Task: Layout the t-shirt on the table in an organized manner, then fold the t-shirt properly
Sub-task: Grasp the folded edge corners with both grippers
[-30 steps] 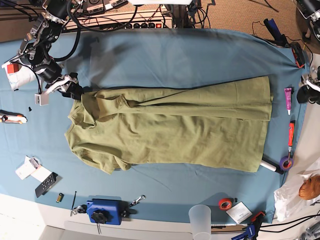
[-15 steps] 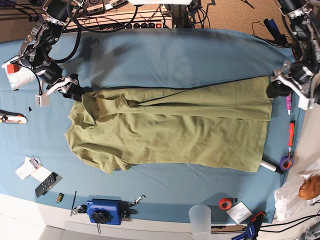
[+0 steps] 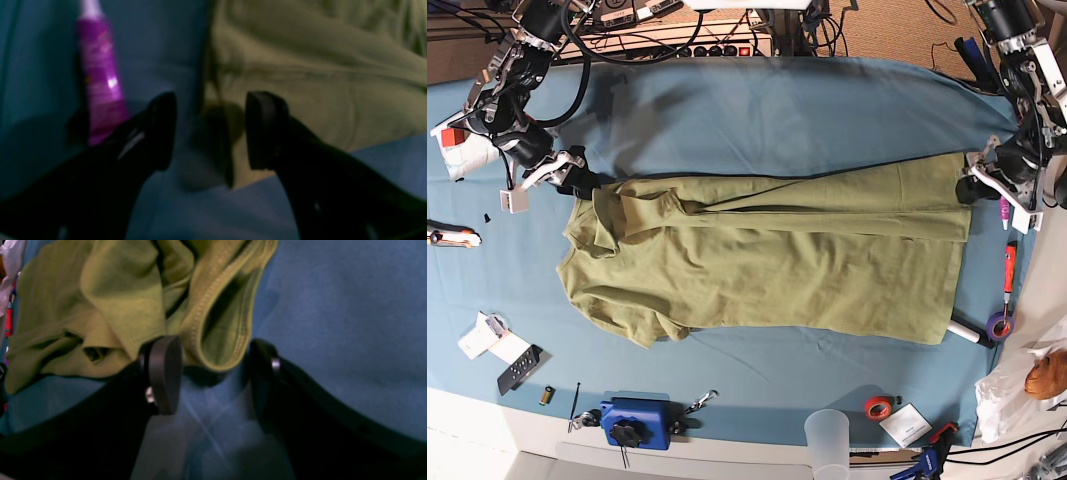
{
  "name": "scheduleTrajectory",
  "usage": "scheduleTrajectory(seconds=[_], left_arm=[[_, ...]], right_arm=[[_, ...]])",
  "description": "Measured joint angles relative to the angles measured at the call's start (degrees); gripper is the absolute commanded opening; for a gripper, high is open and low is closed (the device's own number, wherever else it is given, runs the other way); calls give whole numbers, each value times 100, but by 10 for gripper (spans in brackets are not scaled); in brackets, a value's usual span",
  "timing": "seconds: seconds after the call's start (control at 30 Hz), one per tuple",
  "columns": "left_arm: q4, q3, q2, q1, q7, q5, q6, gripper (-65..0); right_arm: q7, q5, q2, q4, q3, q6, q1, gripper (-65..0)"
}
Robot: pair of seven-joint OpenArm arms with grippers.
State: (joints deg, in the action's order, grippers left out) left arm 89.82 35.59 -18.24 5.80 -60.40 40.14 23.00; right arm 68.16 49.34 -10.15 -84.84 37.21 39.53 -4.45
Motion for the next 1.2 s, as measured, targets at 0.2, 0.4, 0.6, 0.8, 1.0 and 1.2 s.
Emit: scheduleTrajectory(seconds=[0.2,0.4,0.6,0.8,1.0,1.2], left_arm=[[-780,11,-22,-442,-140,262,256,-339],[-1034,20,-33,-474,-466,885,269,-520],[-1051,9,-17,-437,-962,1309,269,-650],[-953,9,-17,-422,-1008,1290,251,-650],[-887,7,-330,-407,-1078,1285,254,-650],[-881,9,-446,-407,-1176,1285,254,-650]], right_arm=[[39,2,0,0,0,0,0,-330],[37,4,0,0,0,0,0,-447],[-7,4,2,0,0,0,0,-650],[-138,4,0,0,13,0,2,-650],[-63,4,-55,0,251,2,2,-650],[634,546,-409,0,354,17,2,-650]])
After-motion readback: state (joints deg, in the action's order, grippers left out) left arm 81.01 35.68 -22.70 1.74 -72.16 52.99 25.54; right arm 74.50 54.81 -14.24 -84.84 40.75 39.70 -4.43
